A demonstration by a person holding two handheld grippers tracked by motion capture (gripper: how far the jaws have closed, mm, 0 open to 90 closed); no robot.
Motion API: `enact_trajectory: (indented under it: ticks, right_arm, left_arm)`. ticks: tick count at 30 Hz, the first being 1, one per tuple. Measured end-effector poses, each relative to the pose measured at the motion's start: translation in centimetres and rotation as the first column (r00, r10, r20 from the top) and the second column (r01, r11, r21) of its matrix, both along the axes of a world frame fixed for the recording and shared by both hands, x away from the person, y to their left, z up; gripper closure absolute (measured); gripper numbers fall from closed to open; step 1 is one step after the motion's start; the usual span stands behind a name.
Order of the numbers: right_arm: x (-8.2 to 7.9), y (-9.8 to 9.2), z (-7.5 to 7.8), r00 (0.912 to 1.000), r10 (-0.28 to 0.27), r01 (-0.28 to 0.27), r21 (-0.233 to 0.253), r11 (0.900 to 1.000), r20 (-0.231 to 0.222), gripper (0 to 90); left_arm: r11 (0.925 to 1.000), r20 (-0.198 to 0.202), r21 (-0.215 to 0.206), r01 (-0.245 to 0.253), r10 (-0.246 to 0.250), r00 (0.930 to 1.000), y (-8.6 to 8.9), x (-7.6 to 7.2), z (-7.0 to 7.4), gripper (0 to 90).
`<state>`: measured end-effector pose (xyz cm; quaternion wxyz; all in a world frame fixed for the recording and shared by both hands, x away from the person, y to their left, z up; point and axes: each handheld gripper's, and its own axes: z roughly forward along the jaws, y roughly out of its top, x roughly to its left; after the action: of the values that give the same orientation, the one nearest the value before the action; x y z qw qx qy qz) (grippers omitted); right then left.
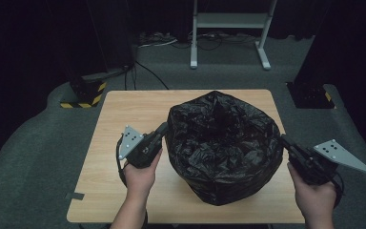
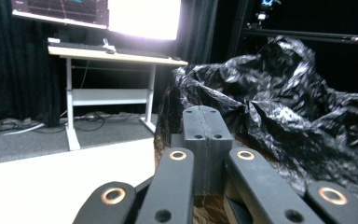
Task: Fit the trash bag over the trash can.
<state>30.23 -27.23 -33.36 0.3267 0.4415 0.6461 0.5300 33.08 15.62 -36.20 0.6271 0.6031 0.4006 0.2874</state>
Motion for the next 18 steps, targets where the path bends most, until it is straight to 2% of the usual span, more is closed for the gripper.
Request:
enact_trajectory:
  ticks: [2, 5, 6, 7, 8, 10, 14, 15, 16, 17, 18]
  right_arm:
    - [0.2, -0.2, -0.3, 1.0, -0.003, 0.003, -0.003, 1.0, -0.01, 90.0]
    - [0.7, -0.2, -1.4, 0.999, -0.004, 0.003, -0.012, 1.0, -0.045, 90.0]
    - [1.1, -0.2, -2.2, 0.9976, 0.0, -0.001, -0.016, 1.0, -0.07, 90.0]
    - [1.1, -0.2, -2.2, 0.9976, 0.0, -0.001, -0.016, 1.0, -0.07, 90.0]
    - [1.5, -0.1, -3.1, 0.9954, 0.005, -0.007, -0.022, 1.0, -0.095, 90.0]
    - [1.6, 0.0, -3.4, 0.9943, 0.007, -0.009, -0.023, 1.0, -0.106, 90.0]
    - [2.4, 0.6, -5.6, 0.9865, 0.014, -0.021, -0.037, 0.999, -0.163, 90.0]
    - [2.4, 0.6, -5.6, 0.9865, 0.014, -0.021, -0.037, 0.999, -0.163, 90.0]
    - [2.9, 0.7, -6.6, 0.9823, 0.015, -0.024, -0.042, 0.999, -0.186, 90.0]
    - [2.9, 0.7, -6.6, 0.9823, 0.015, -0.024, -0.042, 0.999, -0.186, 90.0]
    - [3.2, 0.8, -7.6, 0.9768, 0.014, -0.025, -0.047, 0.999, -0.214, 90.0]
  left_arm:
    - [1.0, -0.006, 0.002, 0.001, -0.001, 1.0, 0.0, 0.0, -0.2, 90.0]
    - [1.0, -0.018, 0.003, 0.0, 0.0, 0.9998, -0.1, 0.0, -0.9, 90.0]
    - [1.0, -0.026, -0.002, 0.006, -0.006, 0.9996, -0.2, 0.0, -1.4, 90.0]
    - [1.0, -0.026, -0.002, 0.006, -0.006, 0.9996, -0.2, 0.0, -1.4, 90.0]
    - [0.9999, -0.029, -0.001, 0.011, -0.011, 0.9995, -0.4, -0.2, -1.9, 90.0]
    - [0.9998, -0.033, -0.005, 0.017, -0.017, 0.9993, -0.6, -0.3, -2.1, 90.0]
    - [0.999, -0.056, 0.017, 0.041, -0.04, 0.9976, -1.5, -1.0, -3.7, 90.0]
    - [0.999, -0.056, 0.017, 0.041, -0.04, 0.9976, -1.5, -1.0, -3.7, 90.0]
    - [0.9988, -0.062, 0.02, 0.044, -0.043, 0.9972, -1.6, -1.1, -4.1, 90.0]
    - [0.9985, -0.07, 0.023, 0.049, -0.047, 0.9964, -1.7, -1.2, -4.5, 90.0]
    - [0.9984, -0.087, 0.017, 0.053, -0.052, 0.9948, -1.7, -1.3, -5.2, 90.0]
